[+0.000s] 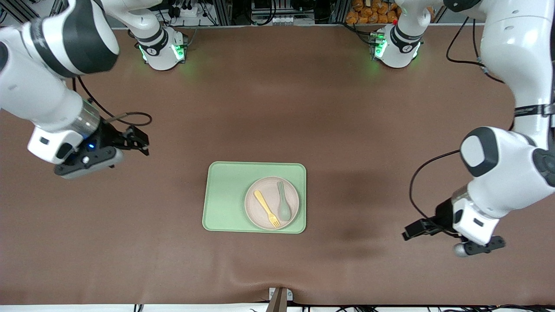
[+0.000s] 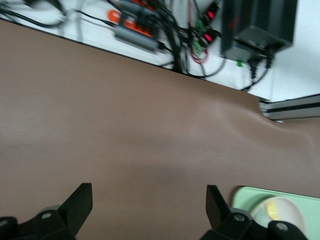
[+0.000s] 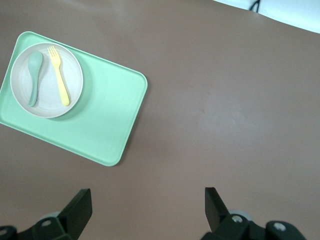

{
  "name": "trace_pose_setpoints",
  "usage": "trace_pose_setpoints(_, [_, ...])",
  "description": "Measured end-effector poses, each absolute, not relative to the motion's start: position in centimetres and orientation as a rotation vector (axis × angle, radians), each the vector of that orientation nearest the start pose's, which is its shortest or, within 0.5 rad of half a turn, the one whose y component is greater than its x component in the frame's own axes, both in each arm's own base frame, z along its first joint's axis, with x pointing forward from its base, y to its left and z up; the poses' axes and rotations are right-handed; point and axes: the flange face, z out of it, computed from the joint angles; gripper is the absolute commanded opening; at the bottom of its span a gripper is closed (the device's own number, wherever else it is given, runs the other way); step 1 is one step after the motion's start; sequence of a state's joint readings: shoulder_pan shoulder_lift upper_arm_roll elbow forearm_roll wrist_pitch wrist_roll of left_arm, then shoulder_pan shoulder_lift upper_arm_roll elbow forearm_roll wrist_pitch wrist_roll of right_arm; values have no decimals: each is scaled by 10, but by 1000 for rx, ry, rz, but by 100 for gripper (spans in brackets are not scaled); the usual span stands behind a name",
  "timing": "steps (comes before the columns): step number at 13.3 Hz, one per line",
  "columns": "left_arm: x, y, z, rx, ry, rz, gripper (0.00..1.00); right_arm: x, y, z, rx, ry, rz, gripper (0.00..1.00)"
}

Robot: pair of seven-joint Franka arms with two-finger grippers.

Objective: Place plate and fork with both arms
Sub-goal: 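Move the right gripper down over the yellow fork on the plate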

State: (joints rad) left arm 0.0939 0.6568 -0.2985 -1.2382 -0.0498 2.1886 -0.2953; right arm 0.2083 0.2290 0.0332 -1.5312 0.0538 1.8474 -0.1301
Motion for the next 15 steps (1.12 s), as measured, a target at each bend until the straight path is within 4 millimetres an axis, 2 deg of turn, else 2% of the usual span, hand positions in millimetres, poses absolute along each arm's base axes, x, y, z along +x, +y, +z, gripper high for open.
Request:
trace_pose_setpoints(3, [743, -78, 457, -3302, -288, -373, 100, 640, 227, 501, -2987, -683, -156, 100])
trace_pose_setpoints(5, [730, -76, 479, -3274, -262, -306, 100, 657, 263, 475, -2954, -728, -275, 100])
trace_pose_setpoints(7, [712, -79, 504, -3257, -238, -220, 100, 670, 287, 437, -2933, -754, -336, 100])
trace_pose_setpoints(9, [689, -84, 539, -3238, -212, -157, 100, 674, 313, 401, -2916, -775, -373, 100])
trace_pose_setpoints(11, [663, -81, 576, -3211, -202, -109, 100, 678, 337, 380, -2897, -774, -433, 100])
trace_pose_setpoints(12, [652, -77, 592, -3199, -196, -94, 100, 680, 348, 372, -2882, -776, -473, 95])
trace_pose_setpoints(13, [642, -71, 605, -3189, -187, -83, 100, 682, 359, 362, -2869, -779, -502, 86])
trace_pose_setpoints(15, [627, -52, 625, -3173, -190, -74, 100, 684, 379, 335, -2855, -792, -516, 86])
